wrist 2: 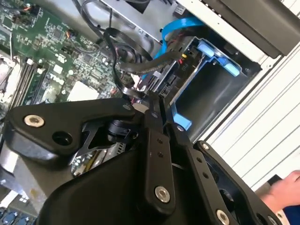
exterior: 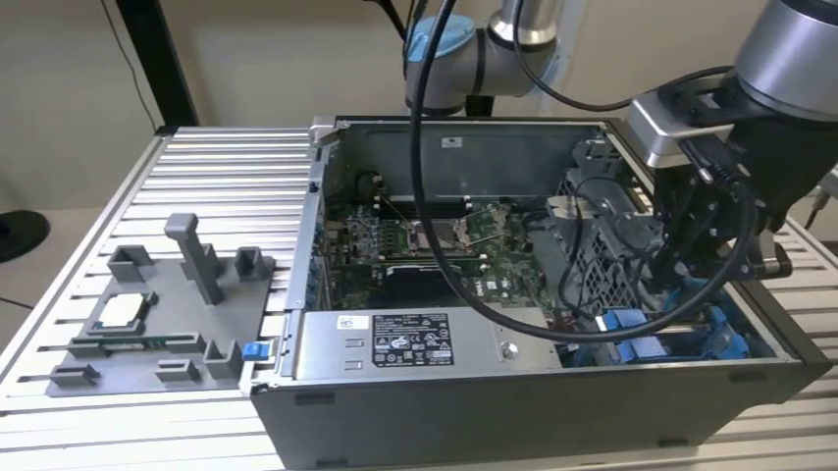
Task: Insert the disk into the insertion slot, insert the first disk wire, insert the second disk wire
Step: 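Insert the second disk wire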
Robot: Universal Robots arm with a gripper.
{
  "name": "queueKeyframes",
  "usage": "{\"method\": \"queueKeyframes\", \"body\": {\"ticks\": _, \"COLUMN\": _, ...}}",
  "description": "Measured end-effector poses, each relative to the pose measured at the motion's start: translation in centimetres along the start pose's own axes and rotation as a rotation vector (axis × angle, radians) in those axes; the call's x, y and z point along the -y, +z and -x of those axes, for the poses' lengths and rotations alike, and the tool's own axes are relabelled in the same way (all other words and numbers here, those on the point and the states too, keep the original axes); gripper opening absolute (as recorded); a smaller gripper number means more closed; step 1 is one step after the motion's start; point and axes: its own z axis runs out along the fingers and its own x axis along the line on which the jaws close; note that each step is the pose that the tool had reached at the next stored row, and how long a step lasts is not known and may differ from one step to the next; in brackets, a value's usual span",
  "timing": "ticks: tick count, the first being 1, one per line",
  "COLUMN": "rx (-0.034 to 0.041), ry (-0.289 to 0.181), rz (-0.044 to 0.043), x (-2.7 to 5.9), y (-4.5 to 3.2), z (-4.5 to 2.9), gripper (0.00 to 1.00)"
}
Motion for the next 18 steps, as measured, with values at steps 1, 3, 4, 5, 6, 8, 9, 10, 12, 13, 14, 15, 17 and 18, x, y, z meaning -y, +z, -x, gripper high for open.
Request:
{"method": "queueKeyframes", "body": {"ticks": 1, "rx": -0.0116, "ry": -0.001, "rz": -0.0035, "x": 0.0, "y": 0.05, "z": 0.07, "gripper": 0.0}}
{"method": "queueKeyframes", "body": {"ticks": 3, "rx": -0.0402, "ry": -0.004, "rz": -0.0094, "x": -0.01, "y": 0.11, "z": 0.15, "gripper": 0.0}}
{"method": "queueKeyframes", "body": {"ticks": 4, "rx": -0.0538, "ry": -0.006, "rz": -0.0126, "x": -0.01, "y": 0.16, "z": 0.2, "gripper": 0.0}}
{"method": "queueKeyframes", "body": {"ticks": 5, "rx": -0.0637, "ry": -0.007, "rz": -0.0169, "x": -0.01, "y": 0.23, "z": 0.32, "gripper": 0.0}}
{"method": "queueKeyframes", "body": {"ticks": 6, "rx": -0.0672, "ry": -0.008, "rz": -0.0221, "x": -0.01, "y": 0.33, "z": 0.51, "gripper": 0.0}}
{"method": "queueKeyframes", "body": {"ticks": 8, "rx": -0.069, "ry": -0.008, "rz": -0.0281, "x": -0.02, "y": 0.61, "z": 0.8, "gripper": 0.0}}
{"method": "queueKeyframes", "body": {"ticks": 9, "rx": -0.0687, "ry": -0.008, "rz": -0.0293, "x": -0.03, "y": 0.8, "z": 0.85, "gripper": 0.0}}
{"method": "queueKeyframes", "body": {"ticks": 10, "rx": -0.0687, "ry": -0.008, "rz": -0.0304, "x": -0.04, "y": 0.98, "z": 0.86, "gripper": 0.0}}
{"method": "queueKeyframes", "body": {"ticks": 12, "rx": -0.0689, "ry": -0.008, "rz": -0.0316, "x": -0.08, "y": 1.33, "z": 0.83, "gripper": 0.0}}
{"method": "queueKeyframes", "body": {"ticks": 13, "rx": -0.069, "ry": -0.008, "rz": -0.0324, "x": -0.09, "y": 1.53, "z": 0.81, "gripper": 0.0}}
{"method": "queueKeyframes", "body": {"ticks": 14, "rx": -0.0689, "ry": -0.009, "rz": -0.0339, "x": -0.11, "y": 1.8, "z": 0.75, "gripper": 0.0}}
{"method": "queueKeyframes", "body": {"ticks": 15, "rx": -0.0693, "ry": -0.009, "rz": -0.0343, "x": -0.1, "y": 1.88, "z": 0.67, "gripper": 0.0}}
{"method": "queueKeyframes", "body": {"ticks": 17, "rx": -0.0692, "ry": -0.008, "rz": -0.0333, "x": -0.08, "y": 1.94, "z": 0.64, "gripper": 0.0}}
{"method": "queueKeyframes", "body": {"ticks": 18, "rx": -0.0692, "ry": -0.008, "rz": -0.0333, "x": -0.08, "y": 1.94, "z": 0.64, "gripper": 0.0}}
